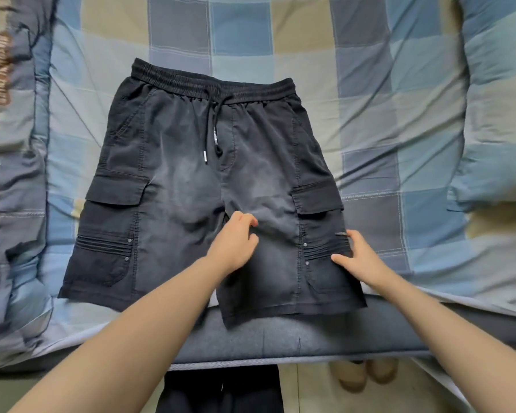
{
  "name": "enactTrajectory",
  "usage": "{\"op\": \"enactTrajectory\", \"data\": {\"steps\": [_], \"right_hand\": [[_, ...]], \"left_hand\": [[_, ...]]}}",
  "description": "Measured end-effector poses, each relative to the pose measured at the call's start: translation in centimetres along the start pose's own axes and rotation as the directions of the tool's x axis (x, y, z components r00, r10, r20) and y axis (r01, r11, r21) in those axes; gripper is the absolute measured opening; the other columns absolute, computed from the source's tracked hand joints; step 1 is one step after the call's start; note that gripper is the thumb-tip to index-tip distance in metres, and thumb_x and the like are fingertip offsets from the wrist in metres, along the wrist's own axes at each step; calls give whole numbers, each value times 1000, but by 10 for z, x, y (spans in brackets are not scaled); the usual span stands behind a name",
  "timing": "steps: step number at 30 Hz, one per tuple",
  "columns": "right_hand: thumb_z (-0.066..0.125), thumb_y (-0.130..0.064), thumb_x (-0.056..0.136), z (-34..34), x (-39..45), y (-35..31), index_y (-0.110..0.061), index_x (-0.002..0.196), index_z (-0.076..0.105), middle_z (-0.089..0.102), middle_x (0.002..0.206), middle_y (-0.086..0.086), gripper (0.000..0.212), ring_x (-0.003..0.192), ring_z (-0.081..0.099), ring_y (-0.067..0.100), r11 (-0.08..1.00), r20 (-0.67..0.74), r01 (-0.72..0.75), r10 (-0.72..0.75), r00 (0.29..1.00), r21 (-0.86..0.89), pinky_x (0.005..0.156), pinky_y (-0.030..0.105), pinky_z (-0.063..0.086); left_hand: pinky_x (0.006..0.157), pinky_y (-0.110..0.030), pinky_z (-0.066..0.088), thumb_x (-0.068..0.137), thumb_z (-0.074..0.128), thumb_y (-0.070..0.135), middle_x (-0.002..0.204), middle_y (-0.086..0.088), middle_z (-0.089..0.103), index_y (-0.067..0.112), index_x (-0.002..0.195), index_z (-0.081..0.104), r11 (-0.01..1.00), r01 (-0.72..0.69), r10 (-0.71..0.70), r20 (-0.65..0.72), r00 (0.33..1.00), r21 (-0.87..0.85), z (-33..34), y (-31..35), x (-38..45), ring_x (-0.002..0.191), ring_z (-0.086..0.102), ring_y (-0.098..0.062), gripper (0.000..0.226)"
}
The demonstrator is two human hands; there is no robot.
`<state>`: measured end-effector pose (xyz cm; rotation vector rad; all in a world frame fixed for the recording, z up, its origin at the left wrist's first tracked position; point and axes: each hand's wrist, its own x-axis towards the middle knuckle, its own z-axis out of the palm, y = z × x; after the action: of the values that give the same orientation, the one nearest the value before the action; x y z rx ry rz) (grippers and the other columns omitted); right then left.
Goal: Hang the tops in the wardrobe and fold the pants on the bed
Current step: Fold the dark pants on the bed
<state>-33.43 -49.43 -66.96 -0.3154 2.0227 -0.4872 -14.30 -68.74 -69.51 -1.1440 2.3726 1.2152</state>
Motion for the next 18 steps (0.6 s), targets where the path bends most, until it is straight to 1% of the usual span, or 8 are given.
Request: {"op": "enactTrajectory", "data": {"steps": [2, 4, 5, 6, 8, 11, 14, 18], "right_hand": [[65, -7, 87, 16, -18, -10, -17, 138, 41, 56, 117, -1, 58, 97, 53, 17, 967, -61, 241, -246, 967, -80, 90, 25, 41], [65, -6, 86, 33, -39, -20, -26, 141, 38, 60, 111, -1, 65, 88, 55, 21, 912, 60, 406, -403, 913, -51, 85, 24, 42], [64, -7, 85, 40, -50, -27, -30, 143, 35, 62, 99, 2, 69, 79, 55, 19, 895, 159, 445, -436, 886, -29, 80, 24, 43], [64, -8, 86, 45, -57, -34, -33, 143, 34, 59, 85, 1, 70, 71, 52, 15, 896, 257, 444, -428, 866, -4, 74, 22, 43], [61, -7, 89, 46, -59, -47, -30, 136, 47, 56, 79, -5, 54, 67, 48, 6, 917, 383, 399, -373, 845, 13, 68, 16, 42], [52, -2, 92, 37, -33, -67, -18, 105, 68, 61, 79, -4, 26, 65, 50, 5, 947, 191, 322, -317, 929, 5, 64, 19, 42], [46, -9, 96, 27, 9, -100, -12, 96, 64, 57, 75, 0, 18, 63, 51, 11, 976, -15, 199, -198, 980, 91, 60, 25, 45], [43, -28, 100, 30, 74, -157, -9, 102, 56, 60, 92, 8, 24, 70, 57, 16, 962, -66, 61, -45, 997, 267, 62, 28, 50]], "left_hand": [[94, -32, 46, 95, 56, 25, 114, 0, 56, 16, 113, 60, 914, 138, -132, 41, 990, -382, 10, 28, -1, 100, 61, -21, 21], [92, -39, 52, 95, 58, 38, 108, 1, 63, 19, 106, 62, 597, 355, -257, 247, 934, -719, 11, 54, 2, 98, 67, -25, 22], [87, -40, 54, 93, 61, 42, 105, 1, 67, 19, 104, 62, 441, 430, -268, 342, 901, -788, 11, 61, 3, 94, 69, -24, 26], [84, -40, 56, 89, 66, 42, 105, 0, 70, 18, 105, 62, 379, 458, -273, 375, 886, -804, 11, 61, 5, 92, 69, -23, 29], [90, -40, 55, 82, 75, 26, 110, -6, 71, 15, 112, 61, 487, 432, -323, 304, 896, -759, 10, 53, 6, 97, 68, -22, 35], [92, -43, 54, 84, 65, 7, 108, -7, 69, 14, 117, 57, 712, 400, -355, 196, 914, -577, 8, 34, 5, 98, 65, -25, 35], [91, -36, 51, 89, 59, 5, 111, -3, 66, 18, 121, 55, 800, 306, -247, 182, 952, -516, -1, 24, 1, 101, 62, -23, 35], [92, -30, 45, 96, 51, 11, 120, 4, 61, 22, 132, 49, 879, 161, -76, 203, 976, -449, -7, 15, -3, 110, 57, -18, 38]]}}
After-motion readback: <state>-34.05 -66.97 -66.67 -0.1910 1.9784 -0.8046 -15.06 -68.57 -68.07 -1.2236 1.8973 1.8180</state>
